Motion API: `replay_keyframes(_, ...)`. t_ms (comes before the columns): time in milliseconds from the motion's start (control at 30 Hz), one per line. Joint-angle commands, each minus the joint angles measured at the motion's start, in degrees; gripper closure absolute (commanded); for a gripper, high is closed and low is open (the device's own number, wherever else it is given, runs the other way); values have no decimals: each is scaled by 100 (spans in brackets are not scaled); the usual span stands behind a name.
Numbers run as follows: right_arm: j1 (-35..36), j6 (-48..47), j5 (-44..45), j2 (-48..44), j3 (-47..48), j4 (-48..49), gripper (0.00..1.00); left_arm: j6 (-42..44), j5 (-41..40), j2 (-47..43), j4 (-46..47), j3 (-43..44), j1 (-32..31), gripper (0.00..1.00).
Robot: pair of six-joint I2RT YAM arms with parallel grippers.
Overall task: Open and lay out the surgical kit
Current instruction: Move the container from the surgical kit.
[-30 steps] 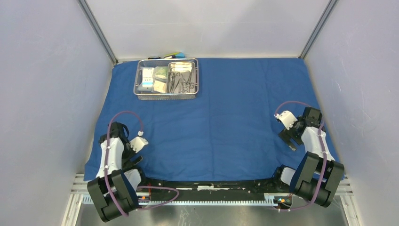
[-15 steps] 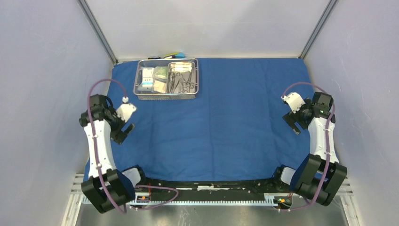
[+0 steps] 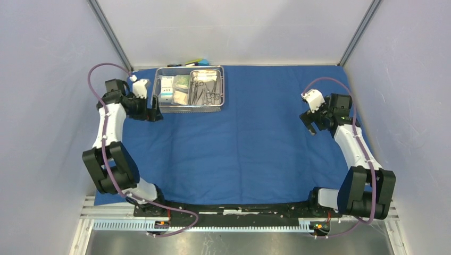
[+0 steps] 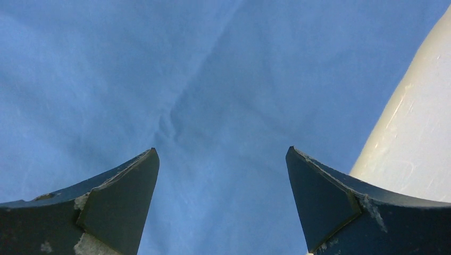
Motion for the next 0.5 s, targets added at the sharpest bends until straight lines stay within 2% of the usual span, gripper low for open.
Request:
replay_keyframes(0,147,739,-441,102,181,1039,2,-1362,598,547,1126,561,-397,0)
replay_keyframes(267,212,1146,-803,228,-522,2175,2,-2059,197,1883,1435,1997,-1131,0)
replay_keyframes(467,229,1014,-919,607,-373,1930,2,-2217,-417,2729,1630,2851,-1673,0)
